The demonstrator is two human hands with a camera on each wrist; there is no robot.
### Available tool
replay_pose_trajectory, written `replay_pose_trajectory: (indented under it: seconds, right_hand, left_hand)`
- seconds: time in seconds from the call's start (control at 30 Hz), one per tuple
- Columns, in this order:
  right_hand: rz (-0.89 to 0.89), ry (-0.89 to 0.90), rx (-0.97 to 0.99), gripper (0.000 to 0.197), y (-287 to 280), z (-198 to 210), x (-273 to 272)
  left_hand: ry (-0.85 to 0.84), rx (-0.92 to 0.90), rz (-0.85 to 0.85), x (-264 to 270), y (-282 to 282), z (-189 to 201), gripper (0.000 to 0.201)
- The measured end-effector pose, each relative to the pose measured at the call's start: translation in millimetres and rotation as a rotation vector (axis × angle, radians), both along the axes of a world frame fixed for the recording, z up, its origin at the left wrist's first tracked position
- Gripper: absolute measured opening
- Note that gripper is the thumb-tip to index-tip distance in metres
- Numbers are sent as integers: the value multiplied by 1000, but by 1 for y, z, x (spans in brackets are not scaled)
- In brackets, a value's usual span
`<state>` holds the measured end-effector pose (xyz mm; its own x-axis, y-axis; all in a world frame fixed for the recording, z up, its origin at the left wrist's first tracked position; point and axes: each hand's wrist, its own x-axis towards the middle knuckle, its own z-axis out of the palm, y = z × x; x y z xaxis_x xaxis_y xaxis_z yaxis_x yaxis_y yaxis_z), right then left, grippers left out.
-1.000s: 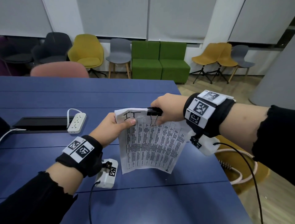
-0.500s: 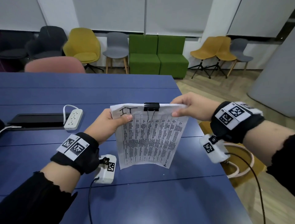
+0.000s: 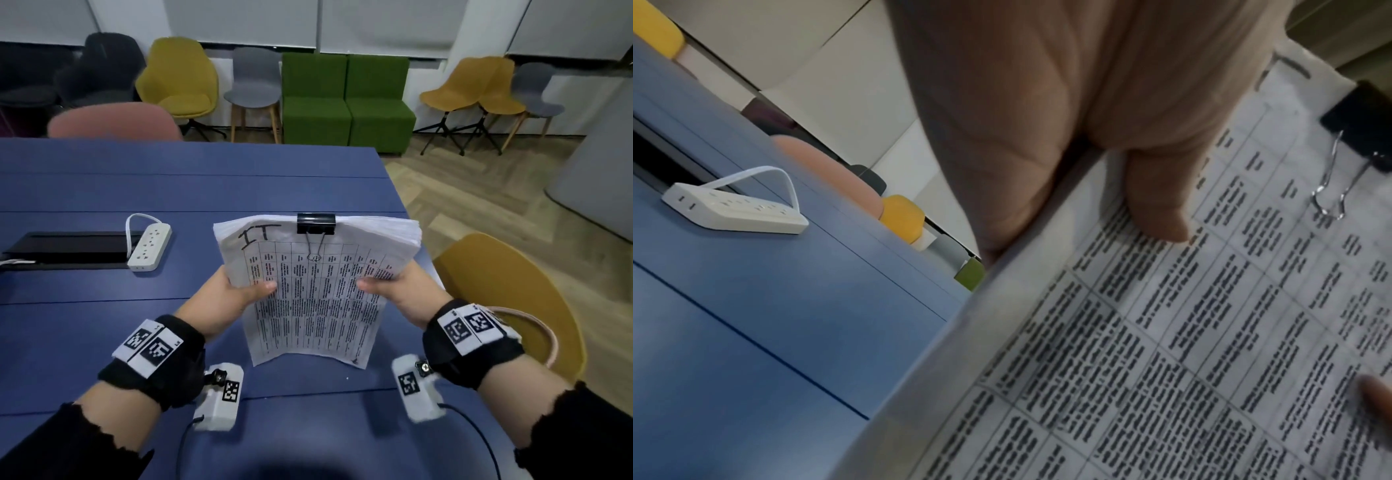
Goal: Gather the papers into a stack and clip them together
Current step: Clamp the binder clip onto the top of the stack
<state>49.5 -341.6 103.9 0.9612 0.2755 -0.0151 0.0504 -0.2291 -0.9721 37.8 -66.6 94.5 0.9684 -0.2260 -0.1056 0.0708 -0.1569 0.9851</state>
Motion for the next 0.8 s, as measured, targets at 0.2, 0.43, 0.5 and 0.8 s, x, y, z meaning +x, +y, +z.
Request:
replay_pose_trajectory:
  seconds: [0.2,0.43,0.5,0.8]
  right_hand:
    - [-32,23,-21,41,-5,-40,-2]
    - [-42,217,-217,28,-2,-99,-6]
    - [-83,248,-154,16,0,-102,-2]
    - [-373,299,-245,28,34,-136,-6]
  left_hand:
    - [18,93,34,-2,-6,-37,33]
    - [131,163,46,-4,-5,-85,34]
    - [116,156,75,4,-6,-82,28]
    - [307,79,380,19,-30,-114,17]
